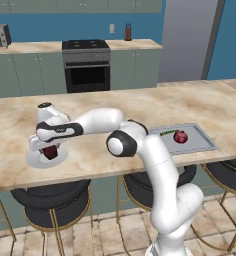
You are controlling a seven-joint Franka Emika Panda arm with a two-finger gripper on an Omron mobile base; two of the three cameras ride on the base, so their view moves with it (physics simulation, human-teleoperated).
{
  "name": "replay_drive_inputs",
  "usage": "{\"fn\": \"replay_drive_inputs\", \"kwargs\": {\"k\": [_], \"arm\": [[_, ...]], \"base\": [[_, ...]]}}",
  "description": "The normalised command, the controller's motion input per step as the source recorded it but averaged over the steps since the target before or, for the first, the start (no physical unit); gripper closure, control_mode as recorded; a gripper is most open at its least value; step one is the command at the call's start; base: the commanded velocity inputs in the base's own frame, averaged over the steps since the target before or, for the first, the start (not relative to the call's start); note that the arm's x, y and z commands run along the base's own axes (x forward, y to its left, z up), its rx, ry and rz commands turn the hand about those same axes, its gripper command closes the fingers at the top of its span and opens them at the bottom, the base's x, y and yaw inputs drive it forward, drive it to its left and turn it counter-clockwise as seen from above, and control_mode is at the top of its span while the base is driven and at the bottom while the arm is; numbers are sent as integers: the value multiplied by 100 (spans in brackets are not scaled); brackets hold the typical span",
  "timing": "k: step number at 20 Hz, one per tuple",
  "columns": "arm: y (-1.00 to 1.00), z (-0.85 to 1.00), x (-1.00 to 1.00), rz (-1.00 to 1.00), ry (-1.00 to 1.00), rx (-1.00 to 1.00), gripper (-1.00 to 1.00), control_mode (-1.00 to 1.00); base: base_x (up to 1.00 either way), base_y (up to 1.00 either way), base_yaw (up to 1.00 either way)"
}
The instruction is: Create a steak meal by picking up the steak and asparagus from the tray and placing them on the plate. Leave the pomegranate on the tray.
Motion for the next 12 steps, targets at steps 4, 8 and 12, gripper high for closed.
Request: {"fn": "replay_drive_inputs", "kwargs": {"k": [4,8,12], "arm": [[-1,1,-16,0,0,-1,-100,-100],[-10,11,-32,0,0,0,-100,-100],[-24,7,-26,0,-6,0,-100,-100]], "base": [[0,0,0],[0,0,0],[0,0,0]]}}
